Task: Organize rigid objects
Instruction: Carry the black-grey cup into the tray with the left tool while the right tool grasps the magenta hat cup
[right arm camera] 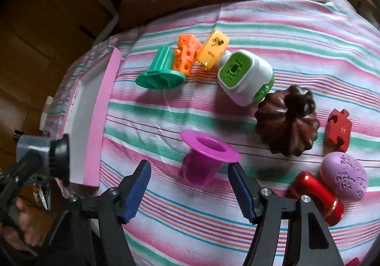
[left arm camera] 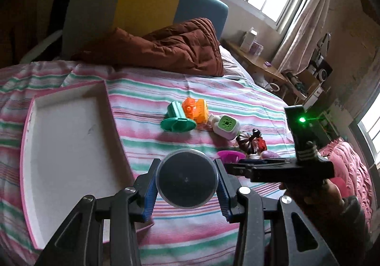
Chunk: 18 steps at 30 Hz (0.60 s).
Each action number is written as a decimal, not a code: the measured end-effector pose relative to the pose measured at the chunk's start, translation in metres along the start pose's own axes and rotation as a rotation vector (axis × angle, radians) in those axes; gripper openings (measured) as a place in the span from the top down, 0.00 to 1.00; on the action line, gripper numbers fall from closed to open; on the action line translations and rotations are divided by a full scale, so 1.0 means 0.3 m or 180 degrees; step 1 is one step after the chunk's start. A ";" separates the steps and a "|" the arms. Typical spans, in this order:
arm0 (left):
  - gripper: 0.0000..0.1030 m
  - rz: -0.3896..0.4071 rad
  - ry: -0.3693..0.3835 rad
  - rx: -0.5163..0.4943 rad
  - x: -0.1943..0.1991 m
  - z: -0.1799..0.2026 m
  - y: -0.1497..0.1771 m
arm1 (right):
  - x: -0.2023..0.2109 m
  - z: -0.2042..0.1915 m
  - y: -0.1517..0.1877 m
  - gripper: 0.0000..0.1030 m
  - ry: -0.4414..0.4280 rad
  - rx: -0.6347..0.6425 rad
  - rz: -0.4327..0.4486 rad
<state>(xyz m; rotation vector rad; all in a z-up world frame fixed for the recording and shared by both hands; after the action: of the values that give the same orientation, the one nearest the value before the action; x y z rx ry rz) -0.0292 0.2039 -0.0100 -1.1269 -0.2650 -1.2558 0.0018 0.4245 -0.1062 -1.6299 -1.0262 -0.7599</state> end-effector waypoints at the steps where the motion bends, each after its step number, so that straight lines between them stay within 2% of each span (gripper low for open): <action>1: 0.58 0.0006 -0.0014 0.0010 0.007 -0.015 0.003 | -0.009 0.001 -0.001 0.40 0.0033 0.0014 -0.0036; 2: 0.58 0.0011 -0.0030 0.0033 0.015 -0.034 0.005 | -0.025 -0.002 0.001 0.61 0.0111 0.0068 -0.0089; 4: 0.58 0.0011 -0.0050 0.0103 0.029 -0.074 0.006 | -0.048 -0.010 0.006 0.70 0.0336 0.0187 -0.0178; 8: 0.58 0.0048 -0.0138 0.0184 0.060 -0.163 -0.006 | -0.058 -0.029 0.010 0.70 0.0497 0.0388 -0.0213; 14: 0.58 0.0126 -0.0363 0.0441 0.082 -0.349 -0.088 | -0.047 0.012 0.014 0.70 0.0345 0.0192 -0.0174; 18: 0.58 0.0187 -0.0567 0.0544 0.060 -0.457 -0.160 | -0.042 0.012 0.018 0.71 0.0369 0.0204 -0.0179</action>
<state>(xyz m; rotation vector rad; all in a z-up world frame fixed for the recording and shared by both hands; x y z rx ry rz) -0.1177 0.0908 -0.0376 -1.0918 -0.4613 -1.0613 0.0012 0.4241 -0.1202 -1.4903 -1.0067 -0.8409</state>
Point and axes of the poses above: each gripper's, at about its wrist camera, not at the fingertips, and x roughly against the way its jaws point, z to its right, y to its underside, the point moved 3 cm from there along -x, roughly the way its jaws point, and after that the axes turned 15 degrees about x, right-handed, at the moved point
